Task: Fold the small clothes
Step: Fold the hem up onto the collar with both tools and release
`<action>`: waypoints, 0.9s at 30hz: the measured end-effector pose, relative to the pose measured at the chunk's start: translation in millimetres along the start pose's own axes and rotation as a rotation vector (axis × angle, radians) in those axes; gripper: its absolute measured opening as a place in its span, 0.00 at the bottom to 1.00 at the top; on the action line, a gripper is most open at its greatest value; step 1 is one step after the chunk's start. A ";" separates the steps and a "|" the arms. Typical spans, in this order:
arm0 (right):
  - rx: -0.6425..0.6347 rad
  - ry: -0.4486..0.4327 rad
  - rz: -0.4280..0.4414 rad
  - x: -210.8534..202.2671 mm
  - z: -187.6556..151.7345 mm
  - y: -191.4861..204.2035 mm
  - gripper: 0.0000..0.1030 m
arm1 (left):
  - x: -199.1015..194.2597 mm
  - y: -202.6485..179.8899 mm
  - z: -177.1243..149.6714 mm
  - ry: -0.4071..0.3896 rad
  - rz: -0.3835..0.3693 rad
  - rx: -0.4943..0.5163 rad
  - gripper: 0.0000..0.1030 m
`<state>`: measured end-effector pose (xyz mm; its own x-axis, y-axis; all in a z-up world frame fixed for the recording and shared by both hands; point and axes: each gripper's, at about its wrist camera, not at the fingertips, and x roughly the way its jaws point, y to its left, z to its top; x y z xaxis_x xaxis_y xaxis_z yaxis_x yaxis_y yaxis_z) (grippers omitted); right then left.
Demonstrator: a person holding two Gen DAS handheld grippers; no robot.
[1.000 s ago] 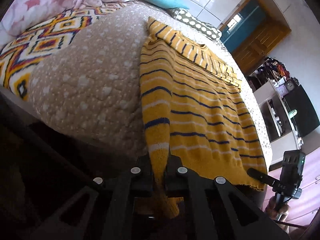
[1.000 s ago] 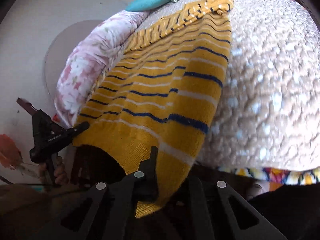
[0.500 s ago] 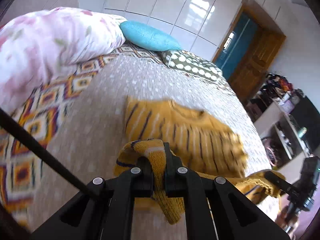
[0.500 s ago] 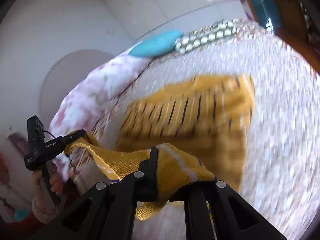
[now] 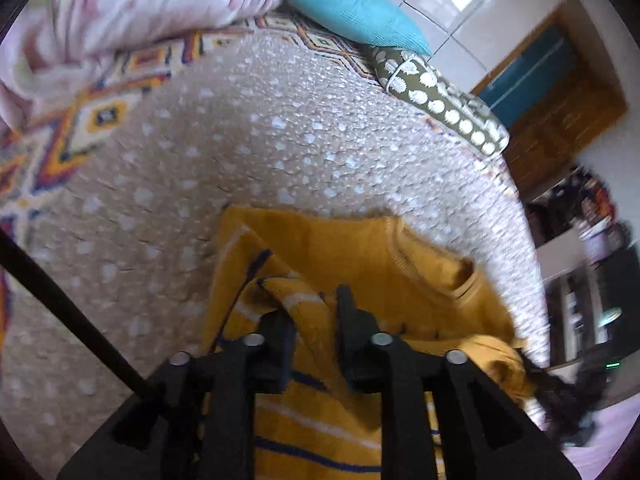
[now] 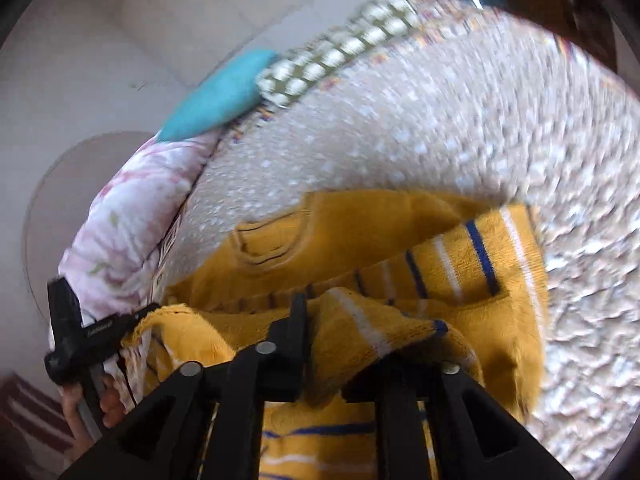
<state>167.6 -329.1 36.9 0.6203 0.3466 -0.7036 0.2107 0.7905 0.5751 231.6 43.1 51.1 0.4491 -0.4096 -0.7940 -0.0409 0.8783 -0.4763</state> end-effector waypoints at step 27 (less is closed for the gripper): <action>-0.153 -0.007 -0.119 -118.2 -75.3 -29.9 0.72 | -75.6 54.7 -97.4 -0.007 -0.027 0.224 0.75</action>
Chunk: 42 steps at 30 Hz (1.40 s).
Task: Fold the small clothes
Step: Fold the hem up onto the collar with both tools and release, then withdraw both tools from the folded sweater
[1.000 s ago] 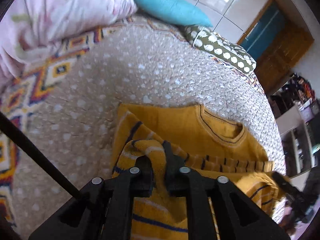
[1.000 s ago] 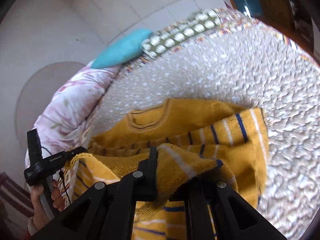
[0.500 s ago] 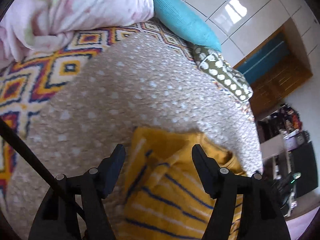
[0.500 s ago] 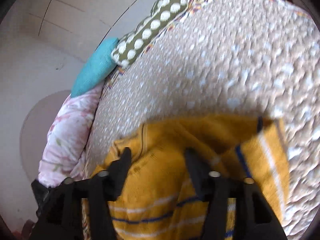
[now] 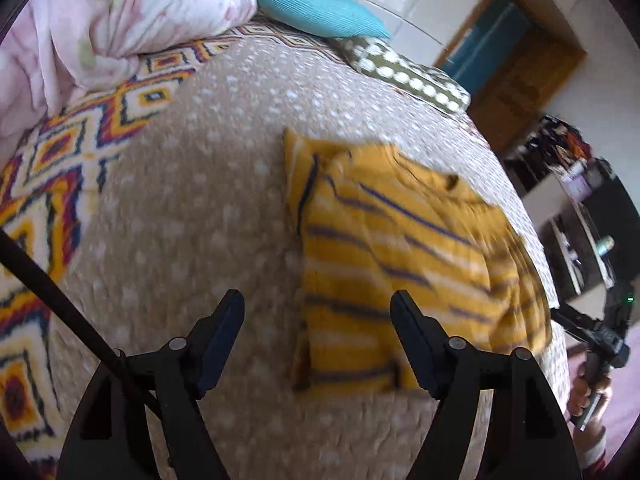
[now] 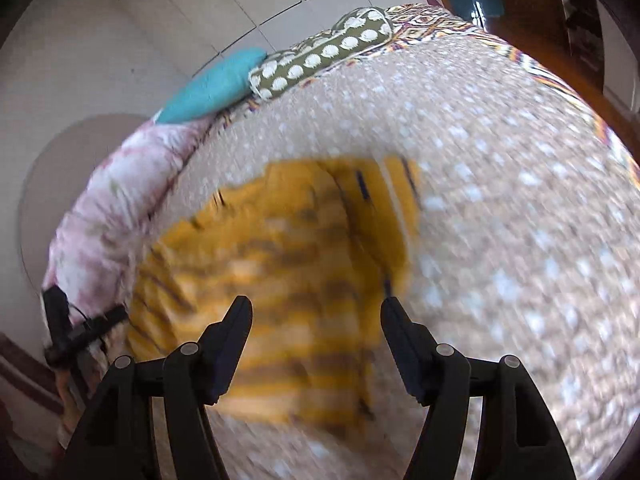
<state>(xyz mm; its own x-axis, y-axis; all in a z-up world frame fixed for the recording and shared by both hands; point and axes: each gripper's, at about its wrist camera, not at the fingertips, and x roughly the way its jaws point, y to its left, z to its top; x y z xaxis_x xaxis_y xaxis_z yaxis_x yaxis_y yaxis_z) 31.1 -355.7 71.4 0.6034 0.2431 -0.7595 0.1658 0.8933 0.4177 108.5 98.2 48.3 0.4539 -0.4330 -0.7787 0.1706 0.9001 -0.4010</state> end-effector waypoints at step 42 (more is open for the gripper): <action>-0.459 -0.024 -0.622 102.9 -15.6 117.9 0.45 | 10.3 -11.5 -73.2 -0.158 0.177 -0.040 0.84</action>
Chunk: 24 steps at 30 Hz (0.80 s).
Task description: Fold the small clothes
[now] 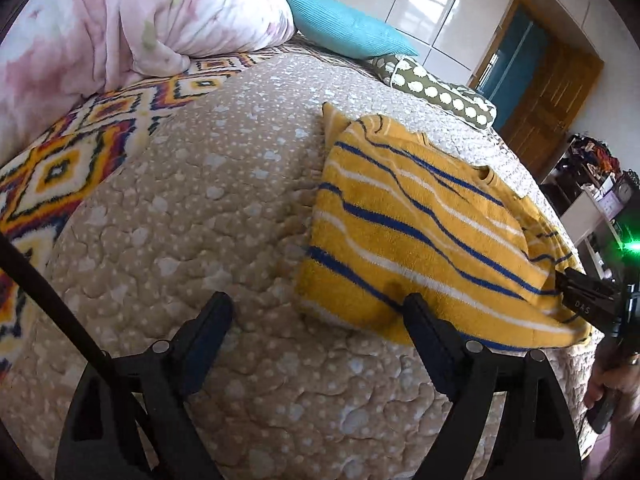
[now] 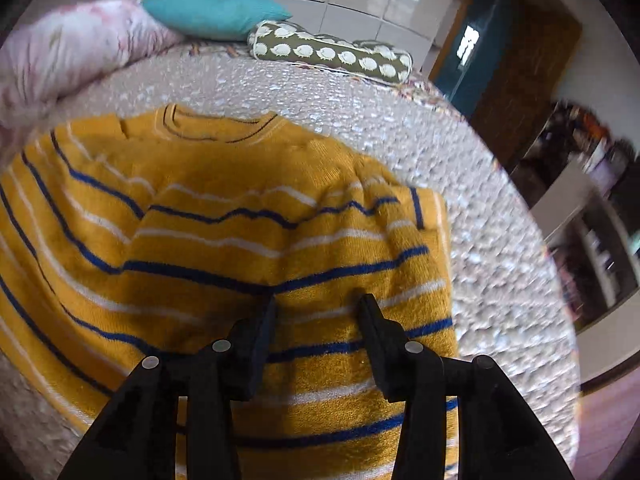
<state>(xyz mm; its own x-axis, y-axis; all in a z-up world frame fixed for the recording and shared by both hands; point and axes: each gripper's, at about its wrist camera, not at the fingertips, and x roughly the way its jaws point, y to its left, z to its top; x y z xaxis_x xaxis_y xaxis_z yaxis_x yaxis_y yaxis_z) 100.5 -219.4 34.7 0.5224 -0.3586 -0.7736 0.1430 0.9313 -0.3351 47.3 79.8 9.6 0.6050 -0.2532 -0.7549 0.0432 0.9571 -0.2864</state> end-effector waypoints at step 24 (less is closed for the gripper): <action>-0.234 -0.188 -0.247 -148.8 -10.1 84.1 0.62 | -8.0 -10.1 -14.2 0.004 0.116 0.071 0.86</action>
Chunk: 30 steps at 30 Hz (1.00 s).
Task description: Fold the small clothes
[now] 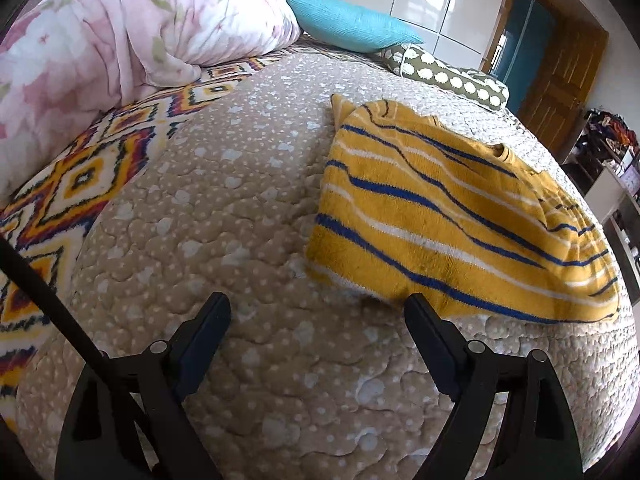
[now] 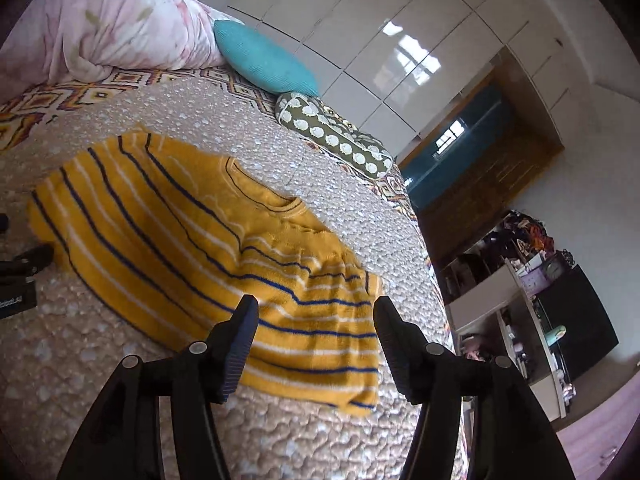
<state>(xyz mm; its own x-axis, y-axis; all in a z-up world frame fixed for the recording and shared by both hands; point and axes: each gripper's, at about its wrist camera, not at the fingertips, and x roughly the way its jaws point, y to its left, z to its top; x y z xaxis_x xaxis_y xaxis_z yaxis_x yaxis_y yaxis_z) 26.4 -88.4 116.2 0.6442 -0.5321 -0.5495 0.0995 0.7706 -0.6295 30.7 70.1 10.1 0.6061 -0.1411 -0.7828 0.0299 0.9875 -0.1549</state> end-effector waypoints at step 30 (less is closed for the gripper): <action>0.043 0.053 -0.051 -6.0 -18.4 -2.6 0.65 | 4.2 -4.2 -0.3 0.015 0.010 0.023 0.90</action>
<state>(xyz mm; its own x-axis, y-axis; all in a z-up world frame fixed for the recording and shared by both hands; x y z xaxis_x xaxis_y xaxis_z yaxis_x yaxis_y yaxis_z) 8.3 -93.6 111.0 0.5965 -0.5880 -0.5464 0.1646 0.7559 -0.6337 32.9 65.4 7.3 0.5943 -0.1318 -0.7934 0.0419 0.9902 -0.1331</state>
